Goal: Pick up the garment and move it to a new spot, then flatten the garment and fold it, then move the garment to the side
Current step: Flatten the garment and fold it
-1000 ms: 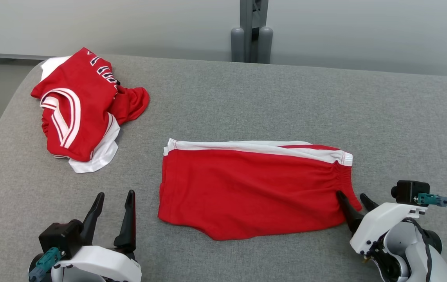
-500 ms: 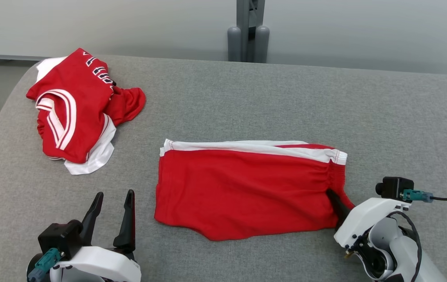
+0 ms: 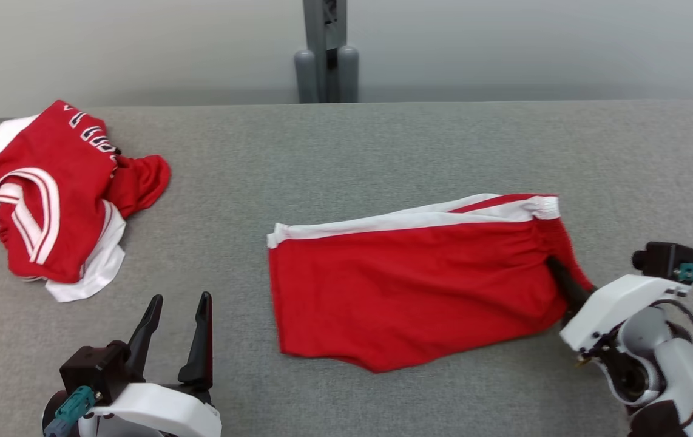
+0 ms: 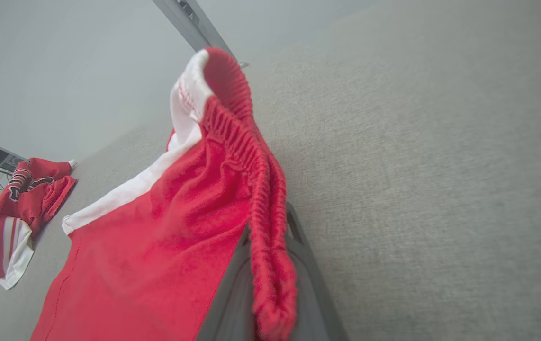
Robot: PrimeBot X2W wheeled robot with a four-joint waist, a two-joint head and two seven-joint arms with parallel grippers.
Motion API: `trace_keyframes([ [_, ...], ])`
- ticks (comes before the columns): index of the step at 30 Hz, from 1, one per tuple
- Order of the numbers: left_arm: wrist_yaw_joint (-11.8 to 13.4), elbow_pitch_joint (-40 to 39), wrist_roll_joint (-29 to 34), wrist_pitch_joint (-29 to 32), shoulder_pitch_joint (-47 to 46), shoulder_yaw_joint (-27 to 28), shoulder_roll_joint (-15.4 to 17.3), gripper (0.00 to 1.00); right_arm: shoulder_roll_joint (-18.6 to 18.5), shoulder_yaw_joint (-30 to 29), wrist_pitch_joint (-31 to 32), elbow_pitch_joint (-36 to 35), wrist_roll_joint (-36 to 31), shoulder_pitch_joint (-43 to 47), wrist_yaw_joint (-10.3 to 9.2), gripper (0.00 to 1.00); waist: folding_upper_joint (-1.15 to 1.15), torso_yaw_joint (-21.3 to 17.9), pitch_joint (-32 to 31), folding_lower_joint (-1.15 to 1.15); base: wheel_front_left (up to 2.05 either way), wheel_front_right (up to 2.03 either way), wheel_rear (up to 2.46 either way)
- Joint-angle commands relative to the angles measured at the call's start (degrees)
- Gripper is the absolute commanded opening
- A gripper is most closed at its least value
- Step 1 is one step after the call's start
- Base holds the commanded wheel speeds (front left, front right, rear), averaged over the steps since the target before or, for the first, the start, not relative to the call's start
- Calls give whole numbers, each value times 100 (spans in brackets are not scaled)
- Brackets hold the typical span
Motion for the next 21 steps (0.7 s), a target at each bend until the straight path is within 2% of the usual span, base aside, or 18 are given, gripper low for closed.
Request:
trace_keyframes([
  [1, 2, -49, 40, -30, -34, 2, 36, 100, -119, -113, 63, -81, -35, 60, 1, 0, 0, -144, -25, 0, 0, 0, 0],
  [7, -45, -227, 113, -21, -140, -70, 49, 100, -373, -775, 429, -334, -533, 95, 1, 0, 0, -433, -7, 0, 0, 0, 0],
  [11, -77, -285, 162, 1, -221, -135, 41, 100, -385, -1321, 703, -468, -1001, 84, 1, 0, 0, -516, 22, 0, 0, 0, 0],
  [15, -94, -284, 162, 7, -265, -171, 28, 100, -194, -1704, 971, -643, -1372, 78, 1, 0, 0, -547, 37, 0, 0, 0, 0],
  [21, -104, -236, 147, 19, -264, -207, 18, 100, 224, -1762, 1330, -1115, -1656, 101, 1, 0, 0, -564, -9, 0, 0, 0, 0],
])
